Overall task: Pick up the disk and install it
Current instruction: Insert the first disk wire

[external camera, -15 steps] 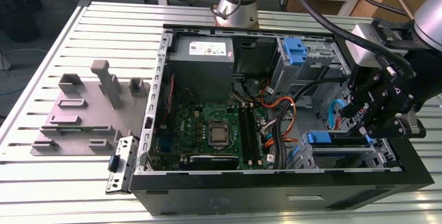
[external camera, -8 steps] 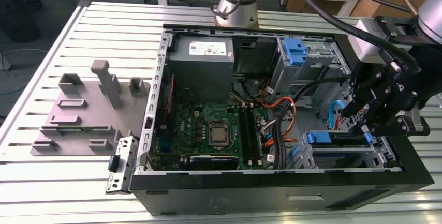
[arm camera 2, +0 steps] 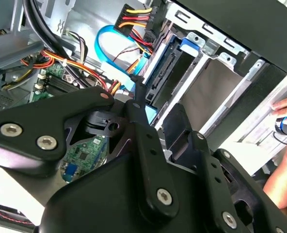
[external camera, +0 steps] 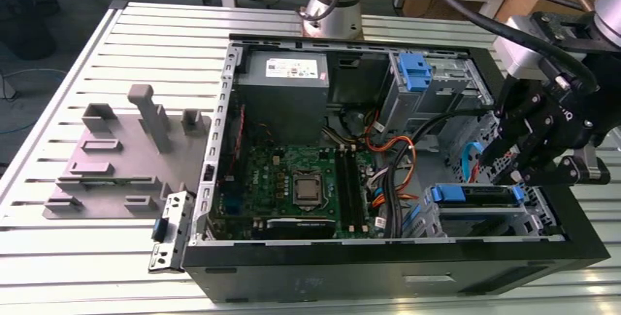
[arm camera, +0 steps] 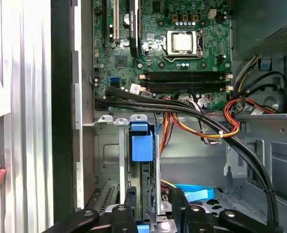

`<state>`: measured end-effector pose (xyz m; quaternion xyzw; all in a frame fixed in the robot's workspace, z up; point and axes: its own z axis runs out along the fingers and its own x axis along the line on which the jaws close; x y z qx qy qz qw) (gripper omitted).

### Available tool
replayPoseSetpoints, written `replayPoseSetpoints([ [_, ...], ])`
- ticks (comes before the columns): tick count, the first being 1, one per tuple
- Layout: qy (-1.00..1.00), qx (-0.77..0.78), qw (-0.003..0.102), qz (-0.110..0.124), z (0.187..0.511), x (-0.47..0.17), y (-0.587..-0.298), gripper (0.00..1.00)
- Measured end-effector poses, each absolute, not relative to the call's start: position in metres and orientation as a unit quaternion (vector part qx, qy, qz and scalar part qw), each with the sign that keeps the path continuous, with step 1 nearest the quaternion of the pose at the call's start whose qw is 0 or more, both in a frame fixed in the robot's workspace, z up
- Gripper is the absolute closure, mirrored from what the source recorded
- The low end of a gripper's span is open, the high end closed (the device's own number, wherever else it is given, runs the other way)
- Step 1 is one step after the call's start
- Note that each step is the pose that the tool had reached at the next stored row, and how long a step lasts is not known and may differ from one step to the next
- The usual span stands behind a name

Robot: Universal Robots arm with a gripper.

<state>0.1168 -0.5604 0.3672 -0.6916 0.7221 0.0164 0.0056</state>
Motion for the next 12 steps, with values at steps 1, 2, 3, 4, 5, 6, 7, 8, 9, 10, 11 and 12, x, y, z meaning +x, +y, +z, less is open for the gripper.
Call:
replayPoseSetpoints([
  [1,0.722,-0.692,0.006,0.016,0.367,0.1169,-0.5582,0.58],
  [2,0.722,-0.692,0.006,0.016,0.367,0.1168,-0.556,0.58],
  [3,0.722,-0.692,0.005,0.016,0.367,0.1168,-0.5542,0.58],
  [4,0.722,-0.692,0.005,0.016,0.3669,0.1168,-0.5525,0.58],
  [5,0.722,-0.692,0.005,0.016,0.3669,0.1168,-0.5512,0.58],
  [6,0.722,-0.692,0.005,0.016,0.3669,0.1169,-0.5509,0.58],
  [7,0.722,-0.692,0.005,0.016,0.367,0.1169,-0.551,0.58],
  [8,0.722,-0.692,0.005,0.016,0.3678,0.1169,-0.551,0.58],
  [9,0.722,-0.692,0.005,0.016,0.3694,0.1169,-0.5509,0.58],
  [10,0.722,-0.692,0.005,0.016,0.3708,0.117,-0.5509,0.58],
  [11,0.722,-0.692,0.005,0.016,0.3722,0.117,-0.5509,0.58],
  [12,0.722,-0.692,0.005,0.016,0.3731,0.117,-0.5509,0.58],
])
